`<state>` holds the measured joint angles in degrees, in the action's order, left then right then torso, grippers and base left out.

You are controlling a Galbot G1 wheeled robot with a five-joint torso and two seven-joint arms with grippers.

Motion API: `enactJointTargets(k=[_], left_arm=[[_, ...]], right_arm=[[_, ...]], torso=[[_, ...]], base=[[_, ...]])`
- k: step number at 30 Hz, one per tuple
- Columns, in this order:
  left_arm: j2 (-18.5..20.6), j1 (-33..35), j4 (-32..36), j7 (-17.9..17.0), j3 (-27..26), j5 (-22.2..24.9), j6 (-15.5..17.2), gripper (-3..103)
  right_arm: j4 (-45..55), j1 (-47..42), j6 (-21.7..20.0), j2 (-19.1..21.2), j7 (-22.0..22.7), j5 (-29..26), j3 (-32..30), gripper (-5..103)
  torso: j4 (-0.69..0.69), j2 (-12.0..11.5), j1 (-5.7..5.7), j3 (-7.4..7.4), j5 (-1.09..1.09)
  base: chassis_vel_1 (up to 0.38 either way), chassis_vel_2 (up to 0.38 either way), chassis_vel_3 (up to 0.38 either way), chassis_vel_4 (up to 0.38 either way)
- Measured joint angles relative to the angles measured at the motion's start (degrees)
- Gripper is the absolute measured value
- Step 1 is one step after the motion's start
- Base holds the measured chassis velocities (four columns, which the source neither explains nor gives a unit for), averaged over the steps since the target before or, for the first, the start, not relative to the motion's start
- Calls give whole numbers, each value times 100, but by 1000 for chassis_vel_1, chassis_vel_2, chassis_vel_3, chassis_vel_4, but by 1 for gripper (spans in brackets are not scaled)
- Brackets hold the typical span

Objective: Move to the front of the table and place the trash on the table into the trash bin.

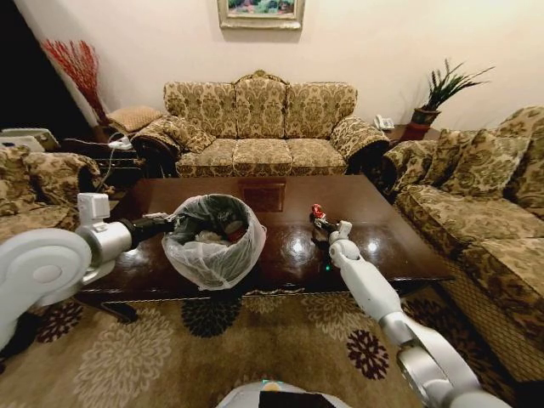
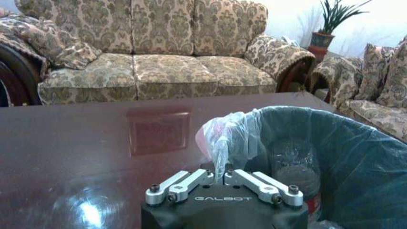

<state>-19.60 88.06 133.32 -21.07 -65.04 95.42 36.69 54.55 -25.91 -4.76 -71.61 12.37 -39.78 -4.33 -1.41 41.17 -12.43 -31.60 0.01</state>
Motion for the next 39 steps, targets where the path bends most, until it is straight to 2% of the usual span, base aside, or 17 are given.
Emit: enactJointTargets(k=[3,5,8,11,12,14,15,18,20,22,33,35,37,39], left_arm=[[7,-2,-10,33,10,-24,-19,3],[-7,-1,-9,46,10,-30,-32,3],[-28,2,-6,49,10,-42,-40,3],[-52,11,-4,49,12,-51,-43,3],[-52,11,-4,49,12,-51,-43,3],[-51,17,-13,49,12,-52,-46,3],[-51,17,-13,49,12,-52,-46,3],[-30,14,-36,50,12,-52,-53,3],[-26,13,-47,52,14,-52,-58,3],[-14,11,-74,56,33,-63,-62,3],[46,12,-234,92,74,-336,-84,3],[39,47,-306,109,84,-679,-161,3],[19,74,-323,120,77,-806,-188,3],[-30,99,-338,130,49,-927,-211,3]], right_arm=[[-201,138,-24,5,-121,-7,4,103],[-370,269,-84,-11,-267,-12,26,95],[-488,360,-193,-60,-410,-43,66,90],[-532,372,-283,-150,-550,-39,95,74],[-532,372,-283,-150,-550,-39,95,74],[-532,355,-336,-189,-591,-43,104,63],[-532,355,-336,-189,-591,-43,104,63],[-573,362,-341,-209,-621,-49,109,47],[-586,365,-340,-209,-626,-49,109,47],[-587,358,-339,-196,-628,-54,109,40],[-245,122,-367,-52,-567,-184,76,39],[74,-29,-408,44,-474,-297,11,39],[268,-95,-411,78,-435,-351,-14,39],[902,-281,-401,213,-423,-516,-57,39]], torso=[[0,0,0,0,0],[1,0,0,0,-1],[0,0,0,0,0],[0,0,0,0,-1],[0,0,0,0,-1],[-1,0,0,0,0],[-1,0,0,0,0],[0,0,0,0,0],[0,0,0,0,-1],[-1,1,0,0,-1],[-1,1,0,0,-1],[2,1,0,0,1],[2,1,0,0,0],[0,1,0,0,0]], base=[[0,0,0,0],[0,0,0,0],[0,0,0,0],[0,0,0,0],[0,0,0,0],[0,0,0,0],[0,0,0,0],[0,0,0,0],[0,0,0,0],[0,0,0,0],[0,0,0,0],[0,0,0,0],[0,0,0,0],[0,0,0,0]])
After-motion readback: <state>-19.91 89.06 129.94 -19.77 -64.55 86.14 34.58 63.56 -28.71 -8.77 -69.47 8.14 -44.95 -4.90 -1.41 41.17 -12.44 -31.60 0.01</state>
